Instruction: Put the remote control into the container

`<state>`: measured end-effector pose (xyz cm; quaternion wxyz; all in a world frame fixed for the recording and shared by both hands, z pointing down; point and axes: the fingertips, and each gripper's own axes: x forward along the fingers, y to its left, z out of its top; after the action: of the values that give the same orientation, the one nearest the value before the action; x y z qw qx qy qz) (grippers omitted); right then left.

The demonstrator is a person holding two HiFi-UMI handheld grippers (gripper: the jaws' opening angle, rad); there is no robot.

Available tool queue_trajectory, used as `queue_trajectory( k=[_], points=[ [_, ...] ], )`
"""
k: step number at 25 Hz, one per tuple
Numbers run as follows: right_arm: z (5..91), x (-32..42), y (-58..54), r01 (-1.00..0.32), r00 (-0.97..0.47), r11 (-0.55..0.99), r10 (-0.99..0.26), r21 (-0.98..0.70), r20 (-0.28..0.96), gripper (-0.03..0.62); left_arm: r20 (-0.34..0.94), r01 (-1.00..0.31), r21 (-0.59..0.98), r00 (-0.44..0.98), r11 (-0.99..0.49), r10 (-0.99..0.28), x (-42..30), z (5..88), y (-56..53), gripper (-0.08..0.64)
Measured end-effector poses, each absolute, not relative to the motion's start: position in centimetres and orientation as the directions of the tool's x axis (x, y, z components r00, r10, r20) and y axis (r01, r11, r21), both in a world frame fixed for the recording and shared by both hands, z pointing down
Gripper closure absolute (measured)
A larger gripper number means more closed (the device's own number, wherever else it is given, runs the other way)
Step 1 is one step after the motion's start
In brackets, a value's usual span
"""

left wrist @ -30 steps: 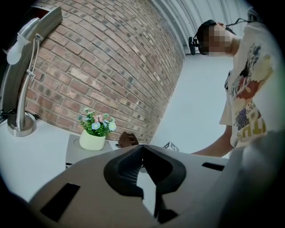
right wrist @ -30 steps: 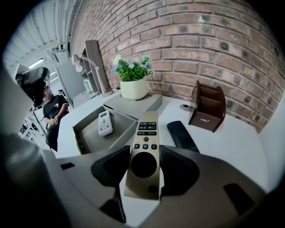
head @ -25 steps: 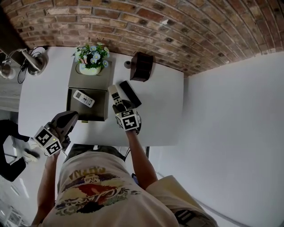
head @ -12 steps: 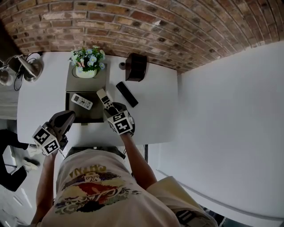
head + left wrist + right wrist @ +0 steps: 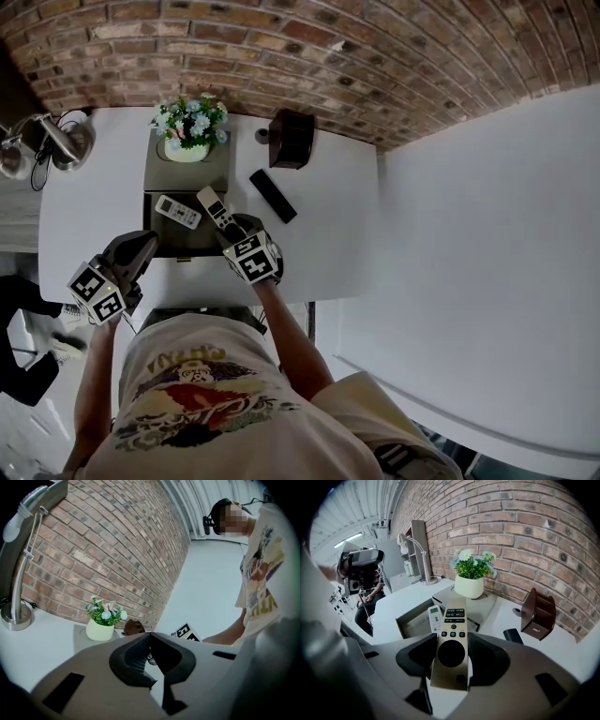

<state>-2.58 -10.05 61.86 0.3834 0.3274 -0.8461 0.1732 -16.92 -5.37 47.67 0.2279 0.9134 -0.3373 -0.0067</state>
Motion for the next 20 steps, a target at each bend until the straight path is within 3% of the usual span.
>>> queue_trajectory(
  k=[20],
  points=[
    [64.4,-11.2,-8.1,-0.469,-0.571,0.88,-0.237,-0.075,0.786,0.383,0.161,-0.68,0.456,0.698,-0.574,-0.698,-21.8,49.9,-3.3,0.554]
  ],
)
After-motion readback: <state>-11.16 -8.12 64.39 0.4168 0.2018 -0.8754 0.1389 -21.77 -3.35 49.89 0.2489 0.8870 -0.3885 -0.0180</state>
